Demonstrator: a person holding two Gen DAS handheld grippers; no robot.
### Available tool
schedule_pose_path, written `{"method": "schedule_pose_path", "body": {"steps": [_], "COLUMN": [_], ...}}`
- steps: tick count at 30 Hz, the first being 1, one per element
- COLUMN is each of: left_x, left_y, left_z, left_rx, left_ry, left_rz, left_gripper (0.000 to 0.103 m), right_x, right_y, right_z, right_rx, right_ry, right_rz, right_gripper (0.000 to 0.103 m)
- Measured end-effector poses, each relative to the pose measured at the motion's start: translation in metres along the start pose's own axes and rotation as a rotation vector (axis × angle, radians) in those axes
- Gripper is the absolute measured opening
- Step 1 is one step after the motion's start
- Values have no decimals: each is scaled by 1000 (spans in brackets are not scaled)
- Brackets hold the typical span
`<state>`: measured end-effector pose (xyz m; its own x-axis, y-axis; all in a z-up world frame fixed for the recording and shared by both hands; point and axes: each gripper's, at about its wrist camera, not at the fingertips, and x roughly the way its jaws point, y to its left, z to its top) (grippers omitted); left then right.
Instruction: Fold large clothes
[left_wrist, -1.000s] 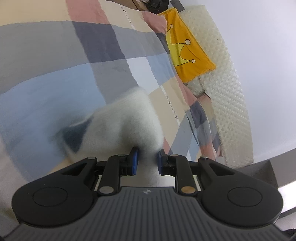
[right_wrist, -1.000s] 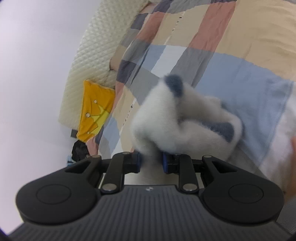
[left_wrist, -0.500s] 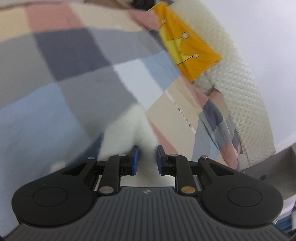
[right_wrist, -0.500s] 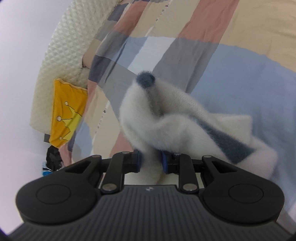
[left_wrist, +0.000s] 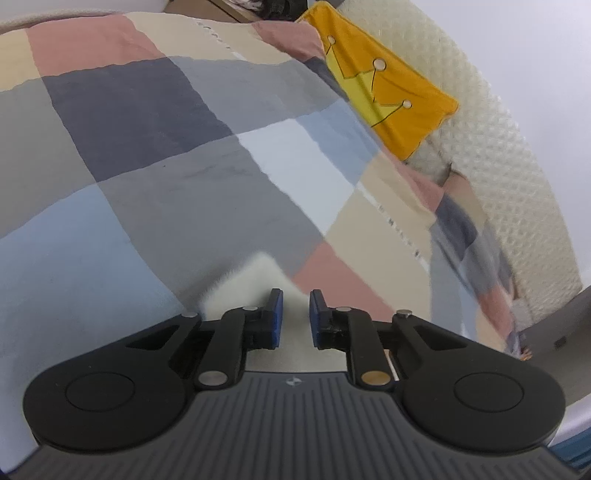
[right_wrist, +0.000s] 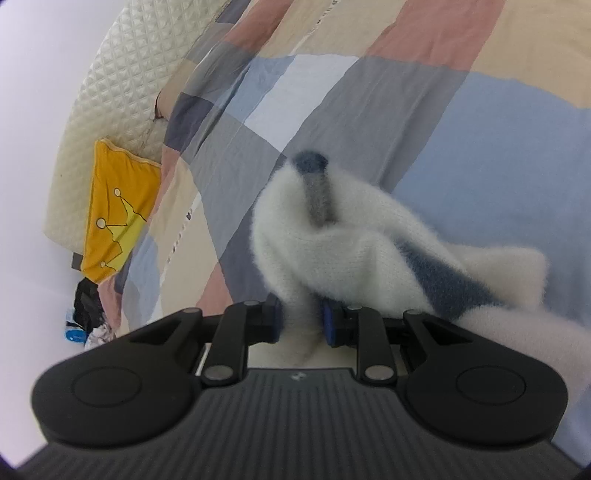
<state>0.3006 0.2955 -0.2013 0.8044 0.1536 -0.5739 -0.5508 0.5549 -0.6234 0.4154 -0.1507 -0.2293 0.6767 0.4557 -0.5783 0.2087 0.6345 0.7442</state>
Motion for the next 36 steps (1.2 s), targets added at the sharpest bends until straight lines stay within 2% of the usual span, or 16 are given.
{"method": "schedule_pose_path", "body": {"steps": [3,7,9,11,15,17,19,21,25,27,30,32,34,36], "left_x": [0,-11,-15,-24,-40,-49,-58,-65,-70,-65,-54,-45,-40,-35], "left_y": [2,-5,-8,-9,-19,-24,-28,-34,-48,-56,-65,-68,-70,-70], "left_z": [-1,-4,-6,-8,-13,-17,-21,-26,-40,-49,-63,-69,-71,-72], "left_rx": [1,56,72,71,126,161,190,218,306,362,450,485,504,517], "left_ry": [-2,-24,-27,-32,-34,-44,-48,-47,-14,21,26,31,32,35], "left_rz": [-6,-11,-14,-40,-57,-61,-88,-114,-165,-160,-120,-74,-61,-54], "left_gripper": [20,21,26,41,49,56,61,61,62,62,62,62,62,62], "right_x": [-2,-8,-14,-18,-29,-36,-42,-48,-52,-50,-42,-35,-23,-13], "right_y": [-1,-2,-1,2,5,8,15,24,44,55,68,69,70,73], "right_z": [1,-2,-4,-5,-7,-8,-9,-14,-29,-37,-48,-49,-47,-48], "right_rx": [1,1,-30,-60,-116,-142,-184,-234,-395,-500,-666,-704,-727,-759], "right_ry": [3,-10,-19,-24,-36,-48,-44,-34,-21,-19,-28,-52,-56,-70], "right_rz": [8,38,46,55,82,106,160,215,252,239,152,104,45,2], "right_gripper": [26,26,27,28,33,42,78,84,84,83,75,75,67,66]}}
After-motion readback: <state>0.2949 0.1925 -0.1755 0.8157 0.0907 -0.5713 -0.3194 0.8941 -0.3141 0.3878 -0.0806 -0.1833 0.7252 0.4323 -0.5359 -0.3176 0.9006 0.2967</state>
